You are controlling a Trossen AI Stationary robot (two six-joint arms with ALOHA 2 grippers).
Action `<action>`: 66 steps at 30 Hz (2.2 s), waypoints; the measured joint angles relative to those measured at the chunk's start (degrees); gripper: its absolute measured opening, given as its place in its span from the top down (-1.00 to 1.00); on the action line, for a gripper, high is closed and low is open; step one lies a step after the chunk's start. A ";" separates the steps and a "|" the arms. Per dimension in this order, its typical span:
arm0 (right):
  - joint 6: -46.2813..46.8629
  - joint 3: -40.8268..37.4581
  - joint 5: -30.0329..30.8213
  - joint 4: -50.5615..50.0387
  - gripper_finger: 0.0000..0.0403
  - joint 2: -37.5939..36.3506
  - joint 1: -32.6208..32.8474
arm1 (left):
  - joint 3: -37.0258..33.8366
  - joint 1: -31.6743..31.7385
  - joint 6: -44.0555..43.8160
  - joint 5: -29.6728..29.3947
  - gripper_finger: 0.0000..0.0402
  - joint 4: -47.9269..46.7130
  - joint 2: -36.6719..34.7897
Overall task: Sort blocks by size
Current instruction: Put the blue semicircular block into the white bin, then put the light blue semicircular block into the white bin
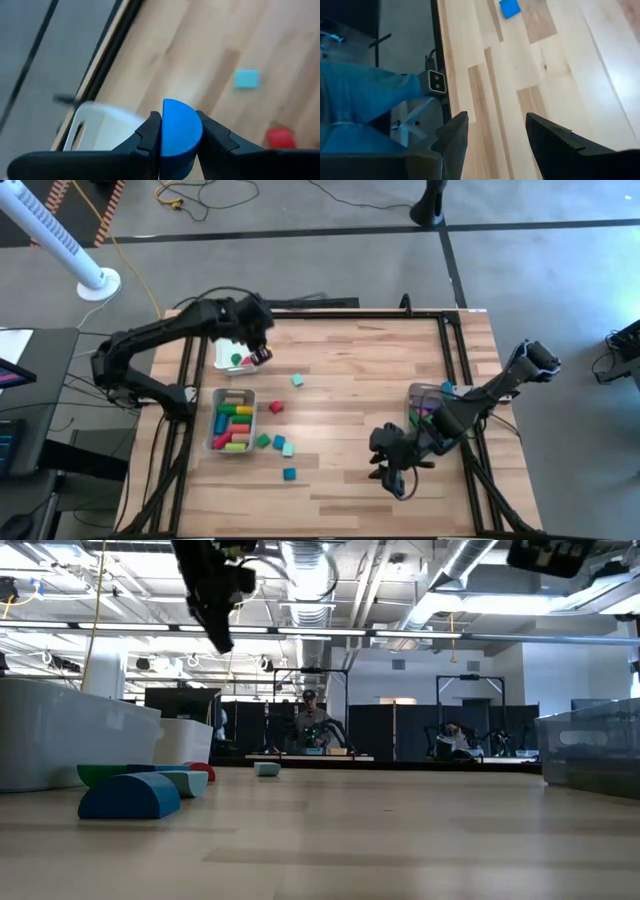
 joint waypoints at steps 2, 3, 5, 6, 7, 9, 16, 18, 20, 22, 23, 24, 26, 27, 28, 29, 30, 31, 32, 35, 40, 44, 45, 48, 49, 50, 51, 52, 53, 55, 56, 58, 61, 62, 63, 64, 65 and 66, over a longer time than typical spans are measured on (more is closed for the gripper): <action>1.08 0.00 2.17 -0.48 -0.12 0.00 1.16 | -0.03 2.99 -0.82 0.08 0.57 -1.91 -0.02; 1.66 0.00 3.11 -0.77 -0.12 0.00 1.70 | -0.47 4.43 -1.17 0.08 0.57 -2.43 -0.04; 2.51 0.00 4.79 -1.00 -0.12 0.00 2.67 | -2.14 7.17 -2.11 0.11 0.57 -3.01 -0.05; 3.01 0.00 5.49 -1.04 -0.12 0.00 3.10 | -3.20 8.55 -2.46 0.12 0.57 -3.39 -0.02; 3.46 0.00 6.35 -1.08 -0.12 0.00 3.50 | -4.33 9.89 -2.59 0.11 0.57 -3.62 0.00; 4.33 0.00 7.83 -1.12 -0.12 0.00 4.32 | -7.12 12.27 -2.63 0.41 0.57 -3.78 -0.34; 8.16 0.00 13.32 -3.01 -0.12 0.02 6.94 | -17.05 16.92 -4.20 5.03 0.57 1.10 -2.51; 8.68 -0.02 14.07 -3.27 -0.12 0.02 7.40 | -19.84 17.84 -4.98 5.74 0.57 3.81 -4.11; 8.69 -0.02 14.16 -3.51 -0.12 0.02 7.34 | -22.13 18.64 -5.96 6.37 0.57 6.15 -5.63; 8.67 -0.02 14.17 -3.58 -0.12 0.02 6.96 | -24.22 19.73 -6.34 7.28 0.57 8.02 -7.13; 8.64 -0.02 14.19 -3.61 -0.12 0.02 6.61 | -25.13 20.22 -6.48 8.17 0.57 8.63 -7.72; 8.30 -0.02 14.23 -3.67 -0.12 0.02 6.20 | -25.99 20.62 -6.52 8.86 0.57 9.57 -8.16; 7.62 -0.02 14.27 -3.73 -0.12 0.02 5.10 | -27.61 21.26 -6.74 9.81 0.56 11.38 -8.81; 6.98 -0.02 14.27 -3.73 -0.12 0.02 4.34 | -28.25 21.56 -7.00 10.14 0.55 11.46 -8.83; 6.52 -0.02 14.27 -3.73 -0.12 0.02 3.48 | -28.84 21.82 -7.27 10.58 0.53 11.46 -8.75; 5.98 -0.02 14.27 -3.73 -0.12 0.02 2.49 | -29.41 22.00 -7.66 10.78 0.50 11.70 -8.61; 5.23 -0.02 14.27 -3.73 -0.12 0.02 1.41 | -29.94 22.11 -8.13 10.75 0.48 12.06 -8.55; 4.62 -0.02 14.29 -3.71 -0.12 0.02 0.33 | -30.46 22.15 -8.71 10.75 0.45 12.58 -8.56; 3.83 -0.02 14.29 -3.72 -0.12 0.02 -0.80 | -30.99 22.15 -9.13 10.73 0.42 13.03 -8.57; 1.88 -0.02 14.27 -3.53 -0.12 0.02 -4.24 | -31.98 22.15 -10.17 10.73 0.35 13.75 -8.55; -0.53 -0.02 14.25 -2.61 -0.12 0.19 -9.92 | -31.98 22.15 -11.22 11.17 0.23 15.40 -8.59; -5.24 -0.03 13.76 4.47 -0.12 3.09 -13.88 | -31.98 22.07 -12.81 13.46 0.16 16.98 -8.59; -6.13 -0.03 12.92 7.90 -0.12 4.34 -14.76 | -31.98 21.97 -13.28 14.20 0.14 17.39 -8.59; -9.02 -0.02 8.89 17.66 -0.12 9.20 -16.80 | -31.98 21.58 -13.99 17.16 0.12 18.21 -9.02; -10.42 -0.02 7.36 20.87 -0.12 10.81 -17.29 | -31.98 21.42 -14.02 18.21 0.12 18.35 -9.48; -11.72 -0.02 6.12 23.30 -0.12 12.58 -17.77 | -31.98 21.20 -14.02 19.21 0.12 18.47 -10.03; -12.68 -0.08 5.19 25.70 -0.12 14.00 -18.25 | -31.96 20.89 -14.02 20.28 0.11 18.64 -10.73; -13.22 -0.09 4.71 27.87 -0.12 15.19 -18.73 | -31.95 20.70 -14.02 21.30 0.11 18.72 -11.61; -13.26 -0.07 4.54 29.48 -0.12 16.20 -19.15 | -31.95 20.45 -14.02 22.28 0.11 18.75 -12.66; -12.86 -0.07 4.54 31.34 -0.12 17.85 -20.20 | -31.93 19.82 -14.23 23.74 0.11 18.76 -15.20; -12.37 -0.07 4.57 32.25 -0.12 18.59 -20.72 | -31.93 19.50 -14.57 24.36 0.11 18.72 -16.65; -10.73 -0.07 4.44 33.51 -0.12 19.85 -21.79 | -31.91 18.52 -15.45 25.00 0.11 18.69 -19.70; -8.62 0.02 1.79 35.62 -0.12 21.26 -23.61 | -31.91 16.80 -16.20 27.61 0.11 19.02 -24.46; -8.64 0.08 0.97 36.42 -0.12 21.73 -24.20 | -31.91 16.05 -16.48 28.13 0.11 19.24 -25.96; -8.90 0.11 0.52 36.61 -0.12 22.27 -24.82 | -31.91 15.16 -16.96 28.53 0.11 19.44 -27.31; -9.62 0.11 0.33 36.42 -0.12 22.64 -25.40 | -31.89 14.12 -17.46 28.72 0.11 19.63 -28.56; -10.36 0.11 0.31 36.17 -0.12 23.15 -25.93 | -31.89 13.15 -18.07 28.72 0.11 19.80 -29.73; -11.19 0.12 0.35 36.10 -0.12 23.73 -26.45 | -31.89 12.23 -18.55 28.71 0.11 19.85 -30.77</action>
